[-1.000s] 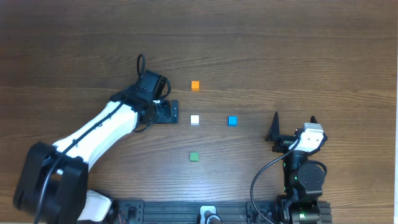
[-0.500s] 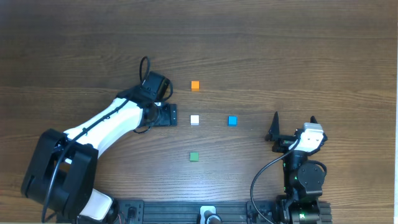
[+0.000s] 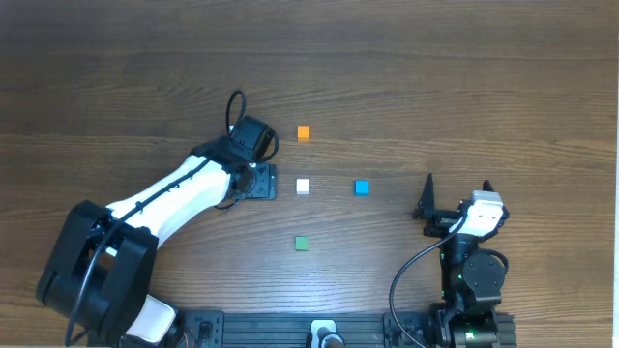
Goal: Stack Cubes
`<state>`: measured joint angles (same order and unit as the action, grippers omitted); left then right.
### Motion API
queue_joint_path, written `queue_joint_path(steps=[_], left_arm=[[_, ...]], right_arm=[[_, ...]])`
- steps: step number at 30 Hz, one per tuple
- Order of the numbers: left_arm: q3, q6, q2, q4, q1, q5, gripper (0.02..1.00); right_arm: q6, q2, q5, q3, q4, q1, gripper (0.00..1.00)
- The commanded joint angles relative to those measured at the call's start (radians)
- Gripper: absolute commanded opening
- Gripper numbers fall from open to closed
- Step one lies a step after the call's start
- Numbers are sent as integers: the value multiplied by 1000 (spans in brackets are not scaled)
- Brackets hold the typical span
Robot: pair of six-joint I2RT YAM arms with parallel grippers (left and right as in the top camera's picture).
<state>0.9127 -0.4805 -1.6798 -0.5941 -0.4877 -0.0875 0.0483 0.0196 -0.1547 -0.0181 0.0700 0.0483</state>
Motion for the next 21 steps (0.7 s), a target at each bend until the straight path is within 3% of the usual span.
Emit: queue_joint_path(steps=[1,21], left_arm=[[18,-7,-22,0,-1,-19,691],[18,-30,-45,30,2,-31,485]], right_arm=[[-5,-6,5,9,-2,-6,993],[-5,-6,5,9,-2,-6,991]])
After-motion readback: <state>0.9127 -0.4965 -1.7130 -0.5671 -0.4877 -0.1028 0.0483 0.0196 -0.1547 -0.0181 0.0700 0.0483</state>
